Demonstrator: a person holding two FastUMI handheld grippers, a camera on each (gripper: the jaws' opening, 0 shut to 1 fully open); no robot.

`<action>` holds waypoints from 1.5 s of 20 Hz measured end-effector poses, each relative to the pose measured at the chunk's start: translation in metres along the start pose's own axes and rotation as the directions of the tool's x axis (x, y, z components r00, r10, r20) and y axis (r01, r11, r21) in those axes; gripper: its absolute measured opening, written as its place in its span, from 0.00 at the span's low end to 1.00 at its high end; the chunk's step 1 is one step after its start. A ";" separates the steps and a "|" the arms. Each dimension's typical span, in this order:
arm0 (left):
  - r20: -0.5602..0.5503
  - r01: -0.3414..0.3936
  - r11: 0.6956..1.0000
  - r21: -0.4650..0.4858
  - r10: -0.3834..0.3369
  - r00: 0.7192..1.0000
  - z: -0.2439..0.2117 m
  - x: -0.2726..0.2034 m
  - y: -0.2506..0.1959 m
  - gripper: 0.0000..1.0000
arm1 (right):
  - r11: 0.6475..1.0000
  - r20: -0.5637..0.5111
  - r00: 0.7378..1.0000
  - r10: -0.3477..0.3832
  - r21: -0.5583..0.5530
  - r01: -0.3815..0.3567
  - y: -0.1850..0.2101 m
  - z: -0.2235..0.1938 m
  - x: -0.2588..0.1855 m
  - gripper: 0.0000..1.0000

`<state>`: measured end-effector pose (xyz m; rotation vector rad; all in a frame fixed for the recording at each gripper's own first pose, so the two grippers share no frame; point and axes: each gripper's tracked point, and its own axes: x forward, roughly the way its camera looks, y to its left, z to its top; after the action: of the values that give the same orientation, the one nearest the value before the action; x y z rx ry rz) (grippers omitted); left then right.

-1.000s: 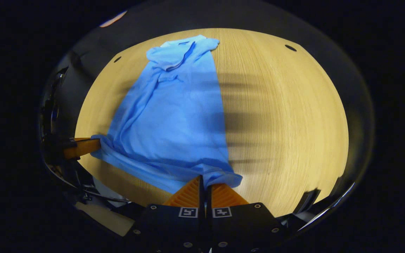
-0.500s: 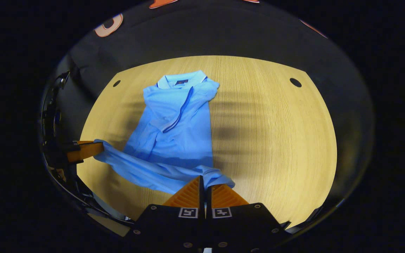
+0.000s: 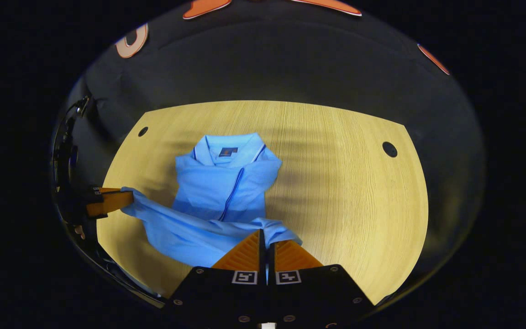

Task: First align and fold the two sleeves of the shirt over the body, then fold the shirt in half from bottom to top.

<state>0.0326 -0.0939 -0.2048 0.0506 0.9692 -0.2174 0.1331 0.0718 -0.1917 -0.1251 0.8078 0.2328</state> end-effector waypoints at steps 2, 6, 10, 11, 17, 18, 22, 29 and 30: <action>0.017 -0.007 1.000 0.002 0.007 1.000 0.022 0.006 0.006 0.05 | 1.000 0.006 1.000 0.000 0.022 0.000 -0.002 0.016 0.011 0.00; 0.029 -0.024 1.000 0.019 0.024 0.999 0.049 0.025 0.014 0.05 | 0.999 0.018 1.000 -0.014 0.050 0.013 -0.009 0.045 0.037 0.00; 0.037 -0.018 0.999 -0.037 0.020 0.999 0.074 0.043 0.016 0.05 | 0.993 0.037 0.999 -0.019 0.113 0.015 -0.014 0.066 0.062 0.00; 0.048 -0.020 0.999 -0.046 0.023 0.999 0.080 0.048 0.020 0.05 | 0.992 0.039 0.999 -0.019 0.128 0.014 -0.015 0.069 0.069 0.00; 0.063 -0.027 0.997 -0.067 0.031 0.998 0.091 0.079 0.034 0.05 | 0.982 0.037 0.996 -0.084 0.172 0.076 -0.035 0.073 0.103 0.03; 0.070 -0.027 0.996 -0.079 0.032 0.997 0.091 0.080 0.035 0.05 | 0.982 0.043 0.995 -0.088 0.173 0.079 -0.036 0.075 0.107 0.10; 0.132 -0.106 0.991 -0.079 0.116 0.984 0.103 0.070 0.062 0.52 | 0.980 0.050 0.994 -0.098 0.181 0.087 -0.042 0.075 0.101 0.46; 0.349 -0.222 0.972 -0.074 0.234 0.908 0.139 0.002 0.079 1.00 | 0.984 0.152 0.984 -0.095 0.163 0.070 -0.033 0.085 0.048 0.99; 0.387 -0.245 0.966 -0.077 0.255 0.886 0.145 -0.015 0.082 1.00 | 0.985 0.181 0.979 -0.093 0.158 0.064 -0.029 0.088 0.037 0.99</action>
<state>0.1598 -0.0316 -0.1148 0.1040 0.5533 0.0266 0.2264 0.0674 -0.1576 0.0088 0.6281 0.1055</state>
